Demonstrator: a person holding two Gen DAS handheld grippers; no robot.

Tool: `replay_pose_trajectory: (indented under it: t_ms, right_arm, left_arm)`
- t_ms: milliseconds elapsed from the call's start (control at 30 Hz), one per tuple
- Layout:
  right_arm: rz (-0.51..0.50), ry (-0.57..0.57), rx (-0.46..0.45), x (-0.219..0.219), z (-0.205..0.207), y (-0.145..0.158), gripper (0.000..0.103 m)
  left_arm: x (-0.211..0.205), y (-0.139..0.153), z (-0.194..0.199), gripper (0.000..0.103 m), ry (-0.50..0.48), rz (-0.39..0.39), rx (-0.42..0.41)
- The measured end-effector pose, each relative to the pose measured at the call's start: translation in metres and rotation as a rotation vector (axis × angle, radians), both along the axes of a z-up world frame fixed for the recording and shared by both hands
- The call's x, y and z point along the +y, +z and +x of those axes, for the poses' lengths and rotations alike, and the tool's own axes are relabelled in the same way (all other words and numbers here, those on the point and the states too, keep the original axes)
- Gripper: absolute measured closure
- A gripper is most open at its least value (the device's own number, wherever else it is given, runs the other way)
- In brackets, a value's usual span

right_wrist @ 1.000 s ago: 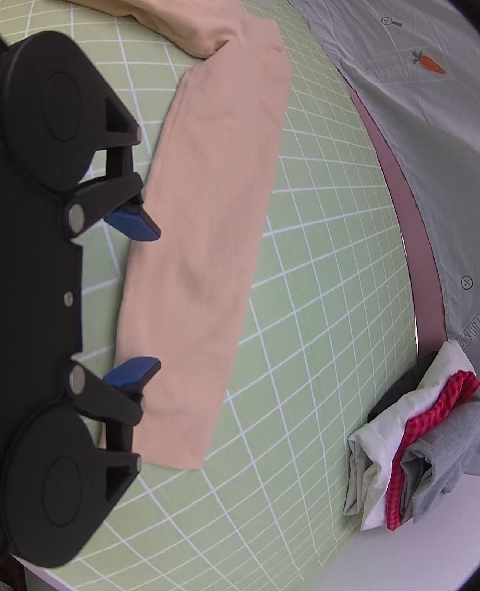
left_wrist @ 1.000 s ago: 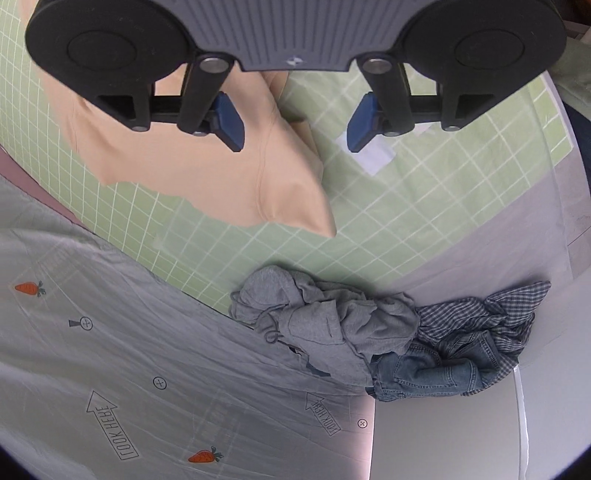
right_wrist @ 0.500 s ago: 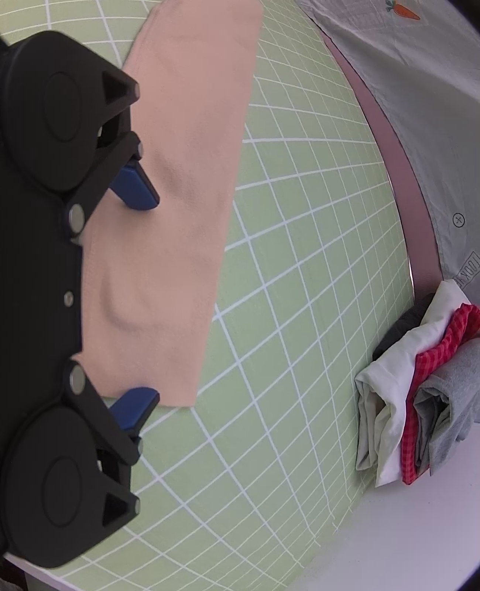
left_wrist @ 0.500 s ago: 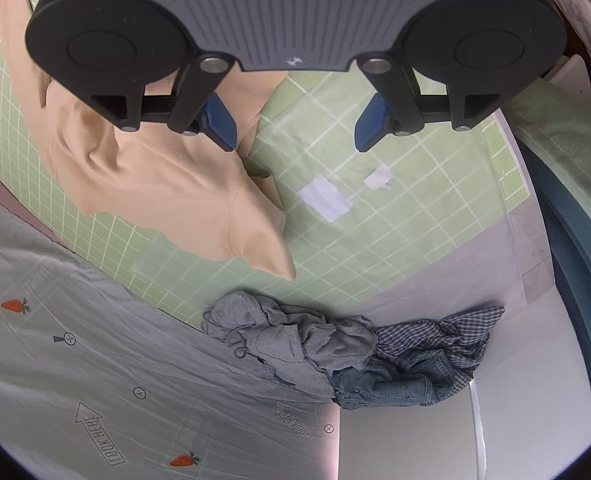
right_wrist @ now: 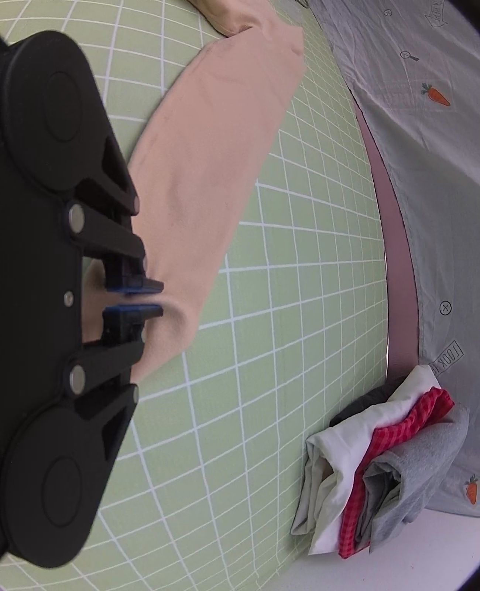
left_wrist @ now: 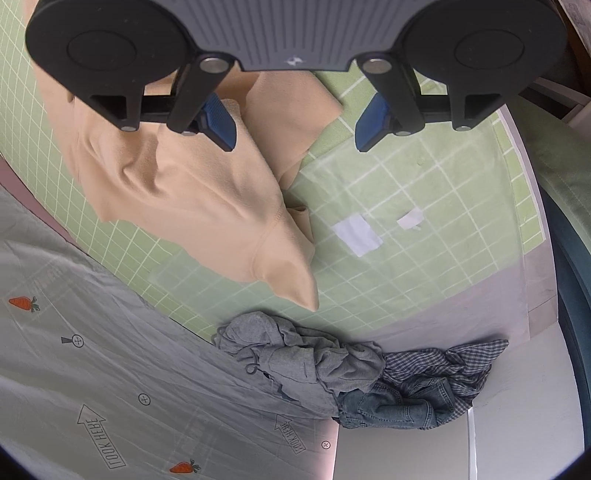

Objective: Fold clothes

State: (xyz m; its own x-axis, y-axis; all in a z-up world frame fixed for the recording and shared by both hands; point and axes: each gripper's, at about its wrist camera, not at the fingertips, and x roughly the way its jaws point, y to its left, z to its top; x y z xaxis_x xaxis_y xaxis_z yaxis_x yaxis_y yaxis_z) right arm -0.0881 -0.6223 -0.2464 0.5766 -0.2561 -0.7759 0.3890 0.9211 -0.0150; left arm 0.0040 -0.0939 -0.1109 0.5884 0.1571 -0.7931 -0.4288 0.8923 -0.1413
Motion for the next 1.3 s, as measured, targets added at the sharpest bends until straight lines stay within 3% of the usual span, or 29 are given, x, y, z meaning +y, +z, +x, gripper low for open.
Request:
replay_pose_trajectory:
  t_ms: [200, 267, 333, 433, 533, 633, 767, 1100, 1233, 1300]
  right_arm:
    - [-0.134, -0.023, 0.074, -0.045, 0.026, 0.002, 0.095]
    - [-0.157, -0.063, 0.073, -0.046, 0.027, 0.009, 0.083]
    - [-0.154, -0.11, 0.054, -0.044, 0.026, 0.017, 0.056]
    - [-0.115, -0.192, 0.016, -0.022, 0.016, 0.026, 0.043]
    - [-0.106, -0.253, 0.002, 0.011, 0.012, 0.036, 0.04]
    - [-0.01, -0.26, -0.026, 0.052, 0.014, 0.042, 0.039]
    - [0.14, -0.229, -0.037, 0.119, 0.032, 0.044, 0.039]
    - [0.278, -0.058, -0.033, 0.28, 0.081, 0.039, 0.042]
    - [0.33, -0.068, -0.032, 0.31, 0.094, 0.031, 0.044]
    - [0.342, -0.071, -0.024, 0.317, 0.1, 0.026, 0.052]
  left_arm:
    - [0.001, 0.008, -0.005, 0.031, -0.028, 0.016, -0.006]
    - [0.006, 0.008, -0.007, 0.031, -0.029, 0.018, 0.0]
    - [0.014, 0.008, -0.007, 0.031, -0.032, 0.013, 0.009]
    - [0.028, 0.007, -0.005, 0.031, -0.035, 0.011, 0.02]
    - [0.042, 0.005, 0.002, 0.031, -0.051, 0.003, 0.03]
    - [0.054, 0.002, 0.01, 0.031, -0.069, -0.008, 0.041]
    - [0.07, -0.003, 0.023, 0.031, -0.104, -0.028, 0.063]
    - [0.098, -0.018, 0.057, 0.031, -0.23, -0.077, 0.098]
    - [0.105, -0.024, 0.074, 0.03, -0.287, -0.097, 0.104]
    - [0.106, -0.026, 0.081, 0.031, -0.308, -0.109, 0.105]
